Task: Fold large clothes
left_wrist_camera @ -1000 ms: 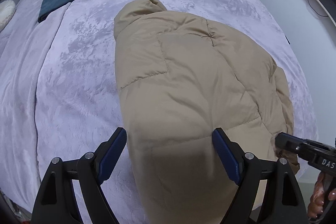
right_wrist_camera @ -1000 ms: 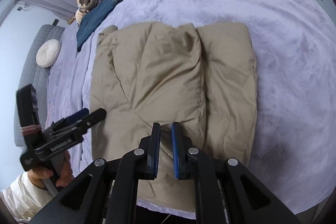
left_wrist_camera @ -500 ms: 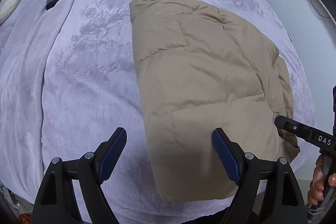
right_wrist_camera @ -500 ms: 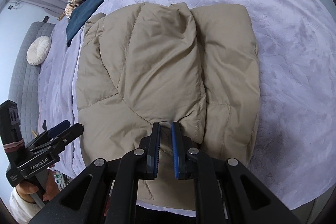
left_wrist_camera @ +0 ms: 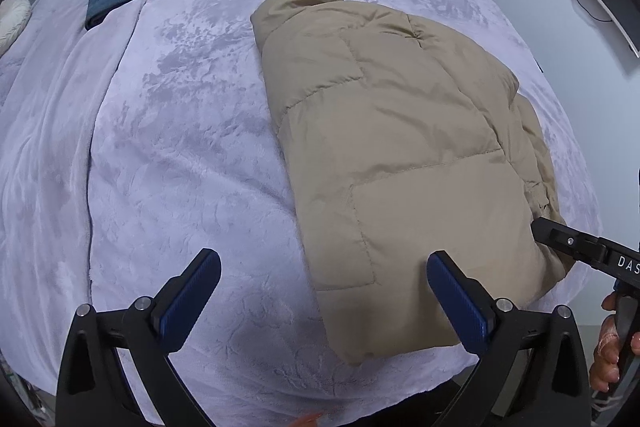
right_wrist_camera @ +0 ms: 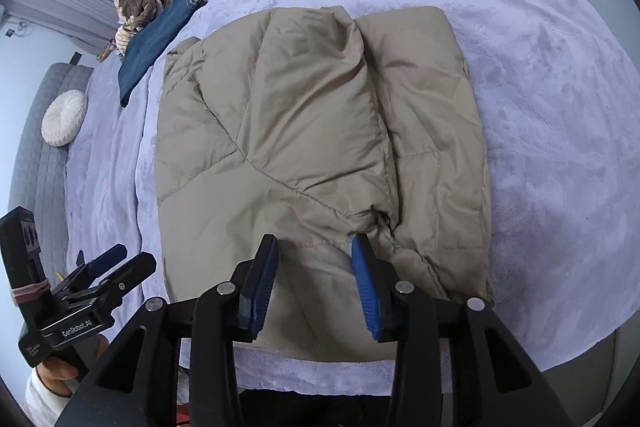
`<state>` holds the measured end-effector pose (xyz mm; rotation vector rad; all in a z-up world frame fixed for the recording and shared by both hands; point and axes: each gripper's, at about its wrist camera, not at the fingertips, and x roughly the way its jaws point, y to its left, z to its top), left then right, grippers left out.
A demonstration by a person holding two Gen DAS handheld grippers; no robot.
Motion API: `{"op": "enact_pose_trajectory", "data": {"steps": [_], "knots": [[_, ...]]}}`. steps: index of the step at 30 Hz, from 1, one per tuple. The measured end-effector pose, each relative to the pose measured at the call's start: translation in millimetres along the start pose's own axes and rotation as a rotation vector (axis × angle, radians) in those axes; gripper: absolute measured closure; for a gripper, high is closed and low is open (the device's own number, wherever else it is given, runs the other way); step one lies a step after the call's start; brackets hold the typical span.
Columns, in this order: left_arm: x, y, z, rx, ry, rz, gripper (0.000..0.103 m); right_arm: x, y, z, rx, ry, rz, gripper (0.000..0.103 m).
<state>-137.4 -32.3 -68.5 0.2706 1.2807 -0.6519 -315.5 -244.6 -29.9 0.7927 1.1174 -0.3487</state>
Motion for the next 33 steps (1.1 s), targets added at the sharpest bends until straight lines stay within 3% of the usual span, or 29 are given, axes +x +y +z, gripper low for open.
{"op": "enact_pose_trajectory", "data": {"steps": [5, 13, 15, 27, 33], "knots": [[0.7, 7.5, -2.0, -0.011, 0.004, -0.006, 0.000, -9.1, 0.2, -5.5, 0.018, -0.022, 0.003, 0.039], [13.9, 16.8, 15.3, -0.070, 0.015, -0.008, 0.000, -22.9, -15.4, 20.0, 0.023, -0.041, 0.002, 0.029], [16.7, 17.9, 22.3, -0.109, 0.016, -0.012, 0.000, -22.6, -22.4, 29.5, 0.026, -0.033, 0.011, 0.022], [51.0, 13.8, 59.4, -0.196, 0.032, -0.129, 0.000, -0.8, -80.7, 93.7, 0.079, 0.016, 0.072, 0.019], [65.7, 15.3, 67.8, -0.225, 0.043, -0.216, 0.000, 31.6, -116.2, 109.3, 0.166, 0.062, 0.181, 0.018]]}}
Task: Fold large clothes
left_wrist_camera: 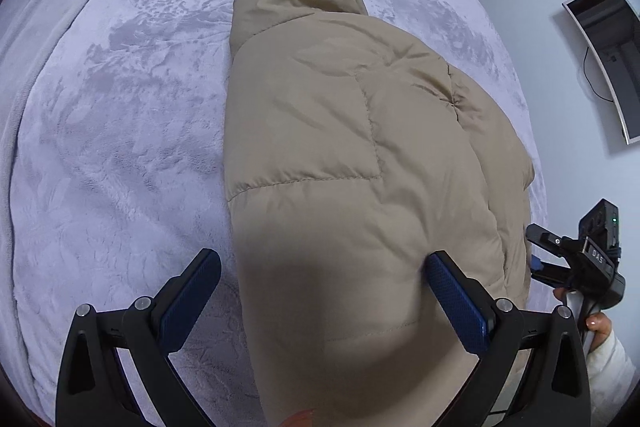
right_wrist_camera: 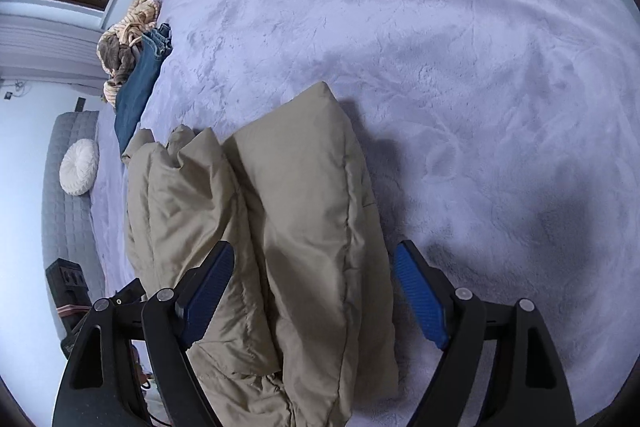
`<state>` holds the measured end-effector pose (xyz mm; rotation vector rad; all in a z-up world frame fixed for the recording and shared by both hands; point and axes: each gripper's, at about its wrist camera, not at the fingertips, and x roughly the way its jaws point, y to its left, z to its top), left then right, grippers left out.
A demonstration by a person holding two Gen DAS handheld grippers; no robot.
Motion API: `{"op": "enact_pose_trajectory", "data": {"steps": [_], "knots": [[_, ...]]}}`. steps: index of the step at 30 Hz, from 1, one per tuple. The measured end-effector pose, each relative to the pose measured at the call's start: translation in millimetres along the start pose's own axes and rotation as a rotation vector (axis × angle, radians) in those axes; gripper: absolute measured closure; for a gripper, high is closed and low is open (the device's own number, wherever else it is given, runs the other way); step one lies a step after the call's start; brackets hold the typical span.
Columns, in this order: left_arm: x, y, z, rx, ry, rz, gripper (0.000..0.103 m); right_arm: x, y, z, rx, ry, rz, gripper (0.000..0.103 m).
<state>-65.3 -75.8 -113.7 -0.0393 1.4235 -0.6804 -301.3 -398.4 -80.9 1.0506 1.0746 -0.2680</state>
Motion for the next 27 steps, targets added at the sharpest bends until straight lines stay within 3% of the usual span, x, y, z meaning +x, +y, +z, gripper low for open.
{"op": "enact_pose_trajectory", "data": {"steps": [4, 6, 7, 13, 16, 19, 24, 27], "knots": [[7.0, 0.8, 3.9, -0.014, 0.013, -0.045, 0.000, 20.2, -18.2, 11.1, 0.057, 0.027, 0.091, 0.018], [11.1, -0.7, 4.8, -0.014, 0.021, -0.052, 0.000, 30.8, -25.6, 15.5, 0.089, 0.038, 0.134, 0.010], [12.4, -1.5, 5.3, -0.013, 0.022, -0.054, 0.000, 35.9, -28.6, 17.8, 0.103, 0.043, 0.164, 0.000], [18.9, -4.1, 8.9, -0.017, 0.014, -0.077, 0.000, 51.3, -27.3, 28.2, 0.138, 0.070, 0.309, 0.000], [21.4, -3.5, 15.2, -0.007, 0.021, -0.102, 0.000, 49.2, -11.3, 31.6, 0.096, 0.105, 0.401, 0.000], [19.2, 7.4, 25.1, -0.008, 0.006, -0.146, 0.000, 45.7, 16.2, 32.1, -0.031, 0.146, 0.368, 0.000], [35.4, 45.8, 42.8, -0.086, 0.039, -0.332, 0.000, 53.8, 55.0, 31.1, -0.224, 0.235, 0.262, 0.000], [53.1, 59.3, 46.2, -0.121, 0.081, -0.451, 0.000, 68.1, 62.1, 34.5, -0.270, 0.278, 0.226, 0.000]]}}
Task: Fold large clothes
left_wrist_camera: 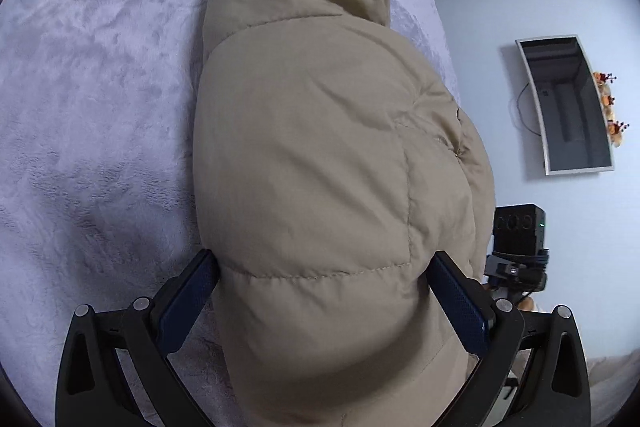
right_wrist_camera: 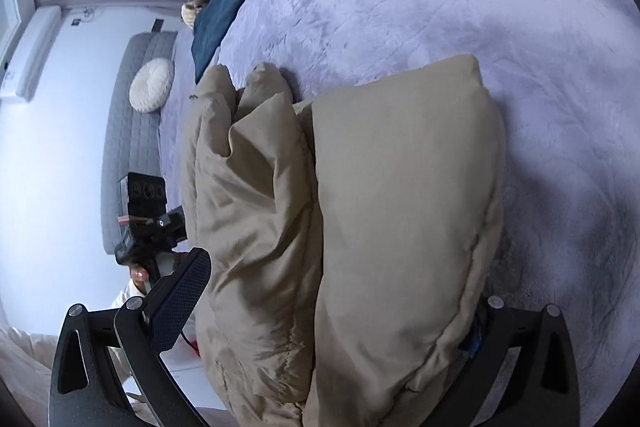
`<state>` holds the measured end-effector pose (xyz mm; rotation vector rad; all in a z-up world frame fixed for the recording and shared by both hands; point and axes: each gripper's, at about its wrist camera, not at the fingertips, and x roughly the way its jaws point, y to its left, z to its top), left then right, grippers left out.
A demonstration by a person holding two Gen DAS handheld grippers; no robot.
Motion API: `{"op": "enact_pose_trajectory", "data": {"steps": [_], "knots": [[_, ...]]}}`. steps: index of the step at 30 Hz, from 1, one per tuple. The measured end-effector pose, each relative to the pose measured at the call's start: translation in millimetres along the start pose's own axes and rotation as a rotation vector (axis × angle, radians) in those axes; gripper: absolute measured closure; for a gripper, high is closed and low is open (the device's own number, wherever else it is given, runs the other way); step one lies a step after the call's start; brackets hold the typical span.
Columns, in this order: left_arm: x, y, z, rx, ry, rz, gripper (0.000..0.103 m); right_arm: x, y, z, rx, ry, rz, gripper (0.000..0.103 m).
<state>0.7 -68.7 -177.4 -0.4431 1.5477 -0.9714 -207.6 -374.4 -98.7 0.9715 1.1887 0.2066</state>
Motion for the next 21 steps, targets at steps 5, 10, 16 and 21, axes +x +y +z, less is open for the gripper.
{"op": "enact_pose_trajectory", "data": {"steps": [5, 10, 16, 21], "knots": [[16.6, 13.4, 4.7, -0.029, 0.031, -0.102, 0.000, 25.1, -21.2, 8.2, 0.024, 0.058, -0.002, 0.000], [27.0, 5.4, 2.8, -0.024, 0.020, -0.065, 0.000, 33.0, -33.6, 10.3, 0.080, 0.061, 0.070, 0.000], [40.3, -27.3, -3.7, 0.044, -0.055, 0.104, 0.000, 41.7, -32.3, 12.0, 0.081, 0.065, 0.025, 0.000], [43.7, -57.1, -7.7, 0.082, -0.129, 0.193, 0.008, 38.1, -31.3, 10.6, 0.115, 0.064, -0.010, 0.000]]}}
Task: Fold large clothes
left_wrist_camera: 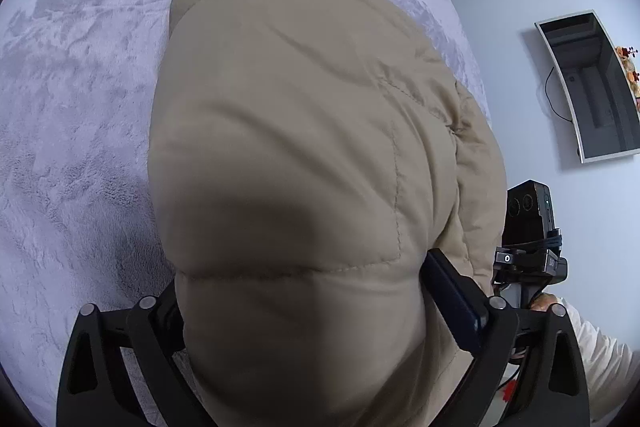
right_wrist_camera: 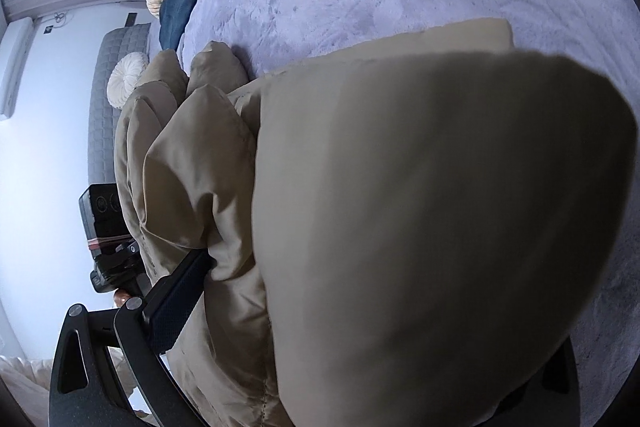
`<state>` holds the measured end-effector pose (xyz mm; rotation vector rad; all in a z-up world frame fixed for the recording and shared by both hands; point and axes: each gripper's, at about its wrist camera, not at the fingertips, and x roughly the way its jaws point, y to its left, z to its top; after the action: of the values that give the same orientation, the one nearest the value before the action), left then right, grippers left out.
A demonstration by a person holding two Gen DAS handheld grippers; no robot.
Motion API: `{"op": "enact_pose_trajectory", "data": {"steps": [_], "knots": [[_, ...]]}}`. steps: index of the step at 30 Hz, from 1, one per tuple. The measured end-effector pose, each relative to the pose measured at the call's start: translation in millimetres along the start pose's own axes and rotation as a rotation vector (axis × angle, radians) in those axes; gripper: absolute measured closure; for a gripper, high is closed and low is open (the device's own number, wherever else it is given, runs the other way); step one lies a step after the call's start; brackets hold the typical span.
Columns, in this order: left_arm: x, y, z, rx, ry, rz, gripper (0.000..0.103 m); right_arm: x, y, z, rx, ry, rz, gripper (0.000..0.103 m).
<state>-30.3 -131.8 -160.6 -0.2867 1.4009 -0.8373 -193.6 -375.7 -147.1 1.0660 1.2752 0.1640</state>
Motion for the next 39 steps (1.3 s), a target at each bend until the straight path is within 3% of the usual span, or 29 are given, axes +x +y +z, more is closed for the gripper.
{"op": "enact_pose_trajectory", "data": {"steps": [3, 8, 10, 15, 22, 31, 36, 39], "knots": [[-9.2, -13.9, 1.3, 0.030, -0.021, 0.035, 0.020, -5.1, -2.7, -2.7, 0.039, -0.007, 0.012, 0.003], [-32.3, -28.1, -4.5, 0.049, -0.053, 0.072, 0.028, -17.8, 3.7, -7.9, 0.053, -0.028, 0.074, 0.050], [-40.3, -34.2, -7.1, 0.053, -0.071, 0.076, 0.029, -23.7, 12.3, -9.9, 0.032, -0.035, 0.080, 0.057], [-73.7, -44.4, -4.7, 0.068, -0.134, 0.053, 0.029, -31.4, 44.5, -7.3, -0.029, -0.046, 0.092, 0.058], [-129.7, -15.1, 13.8, 0.067, -0.216, 0.045, 0.029, -13.9, 109.7, 5.0, -0.111, -0.087, 0.095, 0.058], [-197.1, 90.8, 75.6, 0.058, -0.259, 0.108, 0.029, 78.5, 199.7, 45.1, -0.170, -0.121, 0.095, 0.058], [-188.2, 156.3, 104.5, 0.031, -0.256, 0.177, 0.029, 134.9, 216.2, 76.9, -0.172, -0.123, 0.057, 0.058], [-169.4, 187.2, 111.4, -0.023, -0.236, 0.172, 0.025, 151.4, 211.4, 94.5, -0.147, -0.137, 0.010, 0.058]]}}
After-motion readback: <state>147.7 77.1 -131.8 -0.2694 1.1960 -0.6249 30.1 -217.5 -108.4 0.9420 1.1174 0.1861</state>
